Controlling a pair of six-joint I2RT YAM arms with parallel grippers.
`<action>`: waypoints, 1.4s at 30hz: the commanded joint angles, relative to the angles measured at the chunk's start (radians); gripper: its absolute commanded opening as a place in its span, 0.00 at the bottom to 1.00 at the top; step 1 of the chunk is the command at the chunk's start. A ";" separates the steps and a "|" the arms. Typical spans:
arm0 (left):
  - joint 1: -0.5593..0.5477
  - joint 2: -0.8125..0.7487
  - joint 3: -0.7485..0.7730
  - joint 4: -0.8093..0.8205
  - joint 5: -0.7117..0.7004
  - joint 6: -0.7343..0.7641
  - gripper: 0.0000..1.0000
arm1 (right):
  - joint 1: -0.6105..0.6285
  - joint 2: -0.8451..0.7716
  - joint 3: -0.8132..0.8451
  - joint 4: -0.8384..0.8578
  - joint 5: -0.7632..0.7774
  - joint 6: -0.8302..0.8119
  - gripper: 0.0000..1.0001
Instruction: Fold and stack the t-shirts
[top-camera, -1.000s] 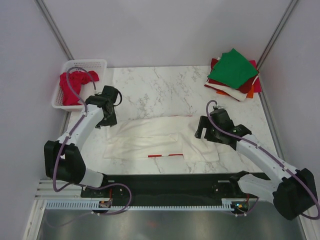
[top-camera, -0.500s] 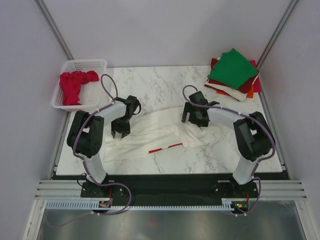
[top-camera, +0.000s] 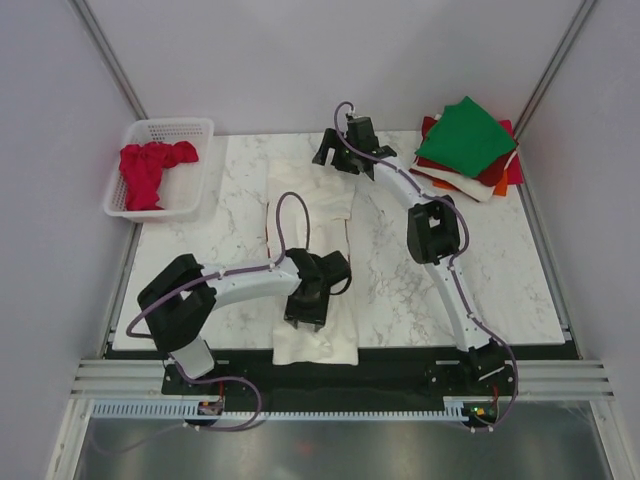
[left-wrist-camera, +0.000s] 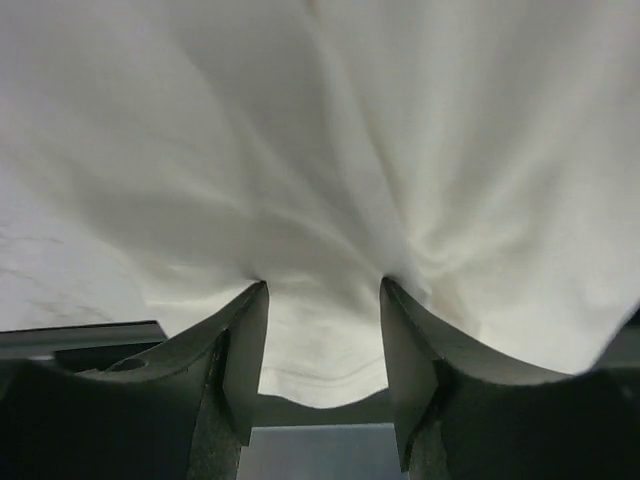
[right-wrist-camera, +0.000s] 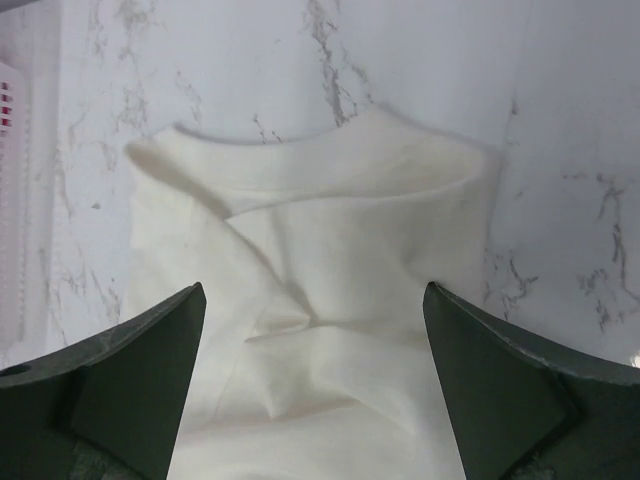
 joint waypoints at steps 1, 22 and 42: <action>-0.092 -0.080 0.097 0.061 0.171 -0.168 0.57 | -0.032 -0.067 -0.026 0.176 -0.143 -0.043 0.98; -0.057 -0.372 -0.152 -0.033 -0.158 -0.208 0.53 | -0.015 -0.919 -1.215 0.310 -0.159 -0.074 0.98; 0.007 -0.867 -0.051 -0.289 -0.289 -0.009 0.55 | 0.128 -0.173 -0.480 0.238 -0.243 0.103 0.77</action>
